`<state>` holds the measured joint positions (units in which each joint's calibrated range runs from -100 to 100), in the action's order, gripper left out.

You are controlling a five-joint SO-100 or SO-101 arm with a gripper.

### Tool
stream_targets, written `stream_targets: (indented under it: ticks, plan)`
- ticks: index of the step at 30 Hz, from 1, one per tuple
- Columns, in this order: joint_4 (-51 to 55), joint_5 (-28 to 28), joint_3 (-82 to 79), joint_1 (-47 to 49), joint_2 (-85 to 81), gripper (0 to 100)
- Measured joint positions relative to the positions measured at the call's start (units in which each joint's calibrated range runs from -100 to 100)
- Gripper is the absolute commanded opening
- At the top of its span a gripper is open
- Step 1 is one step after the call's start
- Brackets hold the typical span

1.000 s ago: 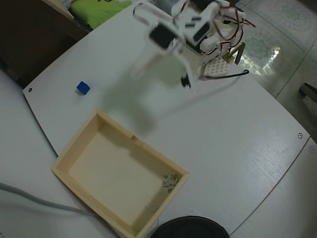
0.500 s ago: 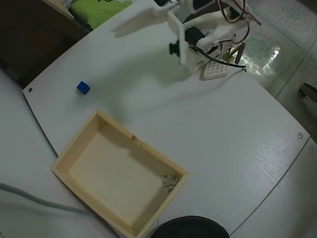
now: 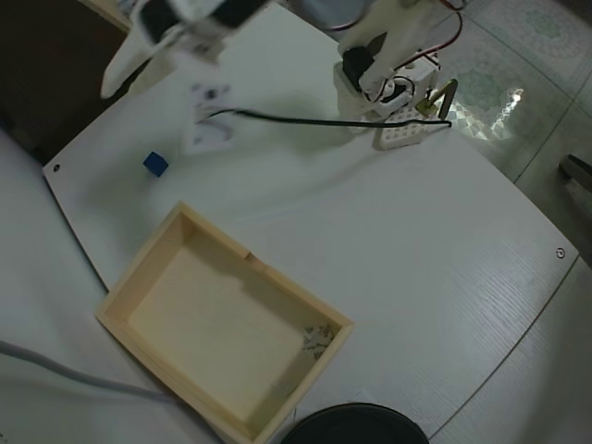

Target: Pick up the small blue cube and put it into the box

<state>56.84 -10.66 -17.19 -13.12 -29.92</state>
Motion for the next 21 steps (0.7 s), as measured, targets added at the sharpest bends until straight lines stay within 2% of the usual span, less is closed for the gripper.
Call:
stream_targets:
  ticks: [5, 15, 21]
  plan:
    - [3.7, 0.1, 7.3, -1.2, 14.0, 13]
    - [25.1, 0.1, 37.4, -1.3, 38.6, 13]
    - [29.9, 0.7, 50.5, -4.5, 49.9, 14]
